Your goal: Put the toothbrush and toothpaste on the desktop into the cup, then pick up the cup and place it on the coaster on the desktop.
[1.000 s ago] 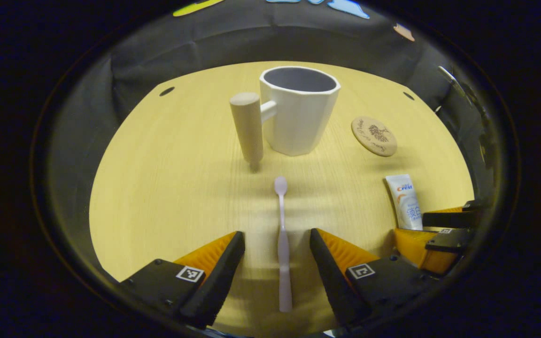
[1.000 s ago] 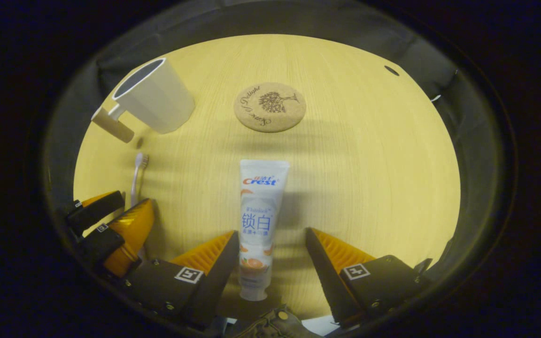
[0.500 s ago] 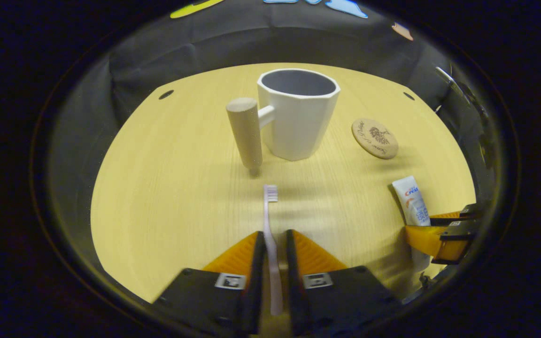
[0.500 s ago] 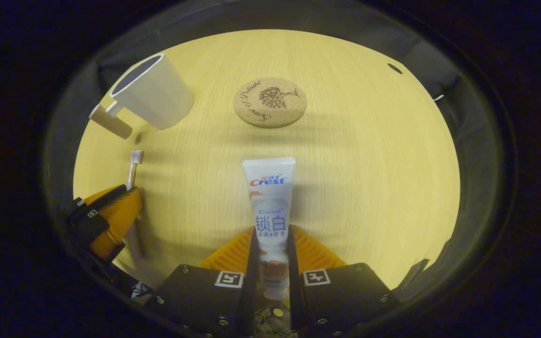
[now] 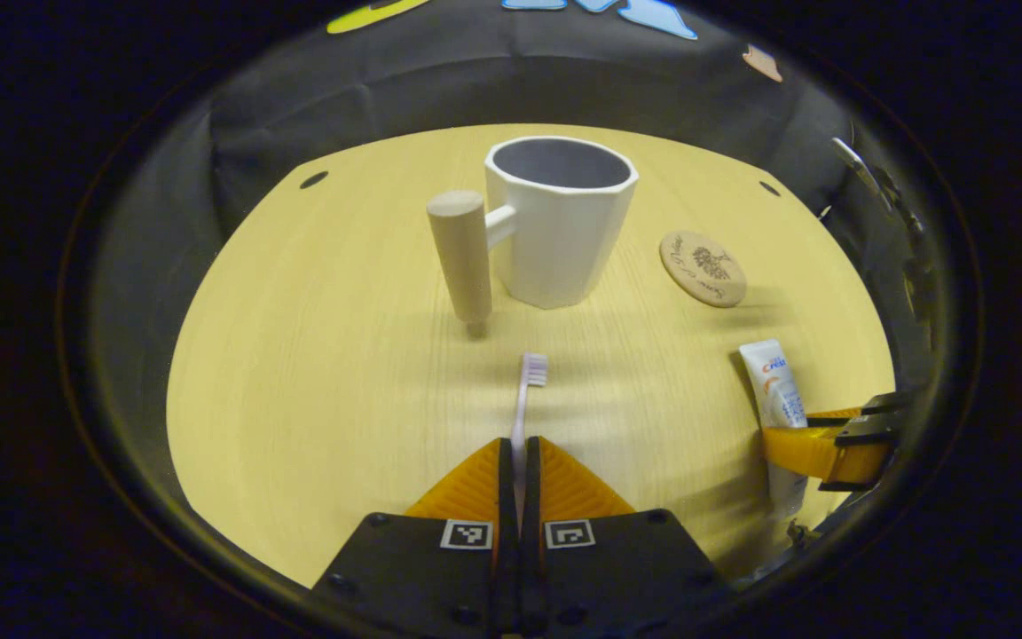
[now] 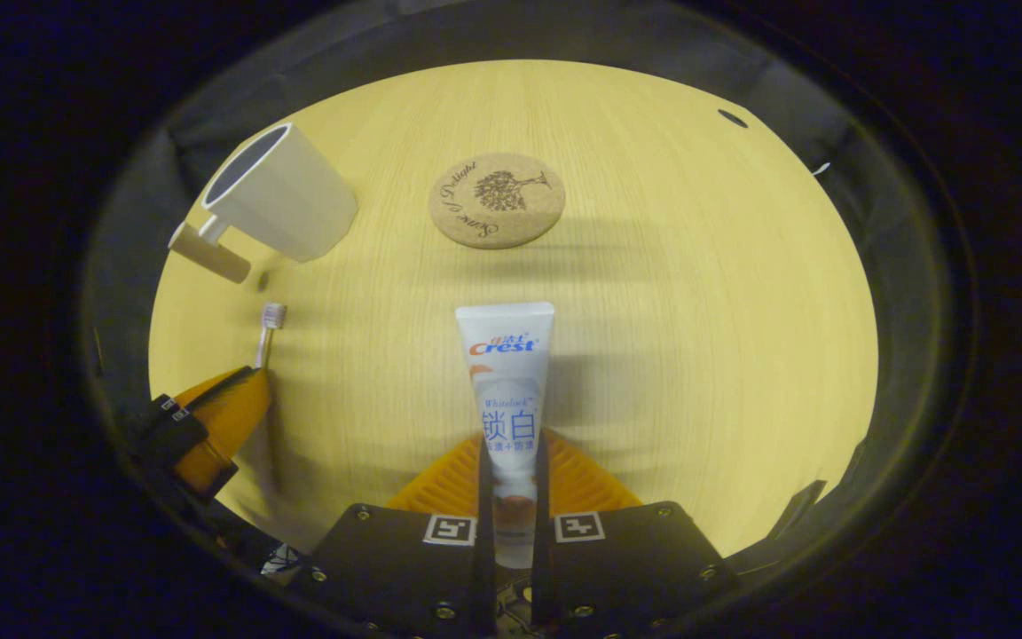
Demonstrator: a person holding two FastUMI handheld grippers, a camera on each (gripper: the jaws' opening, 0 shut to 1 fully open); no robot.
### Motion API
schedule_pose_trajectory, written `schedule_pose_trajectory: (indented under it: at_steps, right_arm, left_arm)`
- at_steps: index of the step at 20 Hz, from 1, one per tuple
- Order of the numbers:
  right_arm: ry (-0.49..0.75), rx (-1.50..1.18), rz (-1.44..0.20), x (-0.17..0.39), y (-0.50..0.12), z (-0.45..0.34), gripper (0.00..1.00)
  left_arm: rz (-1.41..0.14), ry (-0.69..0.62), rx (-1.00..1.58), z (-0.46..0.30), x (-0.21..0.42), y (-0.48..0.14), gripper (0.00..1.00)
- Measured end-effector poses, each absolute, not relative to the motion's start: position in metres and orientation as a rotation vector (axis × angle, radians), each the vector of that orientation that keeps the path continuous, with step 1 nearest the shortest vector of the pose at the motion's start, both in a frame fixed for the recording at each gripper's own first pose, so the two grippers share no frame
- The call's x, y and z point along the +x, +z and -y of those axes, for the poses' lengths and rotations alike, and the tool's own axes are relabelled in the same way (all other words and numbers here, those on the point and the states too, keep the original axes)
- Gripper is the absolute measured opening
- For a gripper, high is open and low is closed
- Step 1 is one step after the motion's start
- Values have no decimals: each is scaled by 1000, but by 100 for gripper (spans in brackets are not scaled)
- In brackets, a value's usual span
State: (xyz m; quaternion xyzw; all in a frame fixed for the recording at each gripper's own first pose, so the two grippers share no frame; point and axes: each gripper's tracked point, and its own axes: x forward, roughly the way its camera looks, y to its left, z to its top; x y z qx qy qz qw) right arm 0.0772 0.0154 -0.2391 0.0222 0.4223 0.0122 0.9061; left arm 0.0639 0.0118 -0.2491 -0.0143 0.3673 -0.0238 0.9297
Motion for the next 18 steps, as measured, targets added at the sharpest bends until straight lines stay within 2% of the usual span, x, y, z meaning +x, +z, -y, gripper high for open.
schedule_pose_trajectory:
  at_steps: [9, 13, 18]
  right_arm:
    - [32, 25, -854, 79, -240, -14, 18]
    - [34, 25, -849, 78, -240, -14, 18]
    - [38, 26, -837, 78, -240, -13, 18]
  left_arm:
    - [-612, -92, -58, -11, 41, -183, 7]
    - [-481, -123, -71, -11, 41, -122, 7]
    - [-336, -144, -141, -15, 72, -42, 7]
